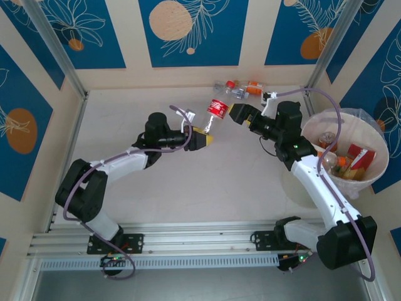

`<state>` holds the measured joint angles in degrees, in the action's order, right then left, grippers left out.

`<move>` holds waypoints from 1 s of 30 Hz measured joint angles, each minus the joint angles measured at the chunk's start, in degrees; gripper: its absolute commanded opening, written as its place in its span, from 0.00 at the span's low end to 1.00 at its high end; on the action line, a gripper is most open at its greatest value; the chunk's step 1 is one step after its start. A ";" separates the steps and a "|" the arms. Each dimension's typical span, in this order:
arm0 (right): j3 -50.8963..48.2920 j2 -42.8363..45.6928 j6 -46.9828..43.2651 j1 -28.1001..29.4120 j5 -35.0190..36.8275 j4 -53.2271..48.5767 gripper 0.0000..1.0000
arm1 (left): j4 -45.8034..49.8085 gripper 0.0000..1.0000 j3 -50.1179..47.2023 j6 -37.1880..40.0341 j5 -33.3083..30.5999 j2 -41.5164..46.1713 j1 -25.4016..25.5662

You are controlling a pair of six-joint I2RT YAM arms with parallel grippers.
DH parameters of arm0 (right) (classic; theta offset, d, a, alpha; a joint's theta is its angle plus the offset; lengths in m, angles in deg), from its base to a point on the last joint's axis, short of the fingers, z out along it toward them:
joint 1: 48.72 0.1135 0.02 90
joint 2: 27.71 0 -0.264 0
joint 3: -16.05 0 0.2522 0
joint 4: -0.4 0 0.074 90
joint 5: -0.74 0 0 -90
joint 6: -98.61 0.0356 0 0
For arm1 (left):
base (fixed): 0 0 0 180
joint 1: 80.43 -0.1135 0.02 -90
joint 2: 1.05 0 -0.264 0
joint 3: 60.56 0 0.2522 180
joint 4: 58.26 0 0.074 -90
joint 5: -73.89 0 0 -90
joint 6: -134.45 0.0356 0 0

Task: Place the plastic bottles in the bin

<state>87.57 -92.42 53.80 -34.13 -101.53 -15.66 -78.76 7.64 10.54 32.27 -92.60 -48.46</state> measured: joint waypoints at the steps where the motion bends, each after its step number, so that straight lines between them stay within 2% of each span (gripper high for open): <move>1: 0.07 -0.15 0.74 0.02 0.02 0.94 0.99 | 0.04 0.31 -0.04 0.35 0.48 0.33 0.11; 3: 0.00 -0.37 2.91 0.04 0.31 3.52 1.00 | 0.33 0.32 -0.13 1.55 1.62 1.11 0.44; 7: 0.15 -1.31 5.42 0.04 0.68 8.85 0.94 | 1.64 0.32 -0.31 4.07 3.28 2.43 1.49; 9: 1.46 -2.80 5.99 0.04 0.63 9.18 0.77 | 2.58 0.33 -0.31 5.35 3.82 2.91 2.12; 10: 2.25 -3.61 5.97 0.04 0.66 9.25 0.73 | 2.82 0.33 -0.31 5.92 4.02 3.02 2.36; 14: 3.45 -5.27 6.10 0.04 1.53 9.79 0.66 | 3.91 0.33 -0.31 7.54 4.17 3.28 2.84; 24: 3.45 -4.85 4.83 0.04 4.39 9.29 0.26 | 6.05 0.37 -0.35 10.29 4.61 3.34 2.95; 30: 3.43 -2.97 3.63 0.11 4.63 7.82 0.10 | 6.19 0.44 -0.33 12.26 5.03 3.34 3.21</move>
<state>91.00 -95.39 57.43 -34.02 -96.89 -7.84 -72.58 7.31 22.80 37.30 -89.26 -45.25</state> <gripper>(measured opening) 0.297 0.605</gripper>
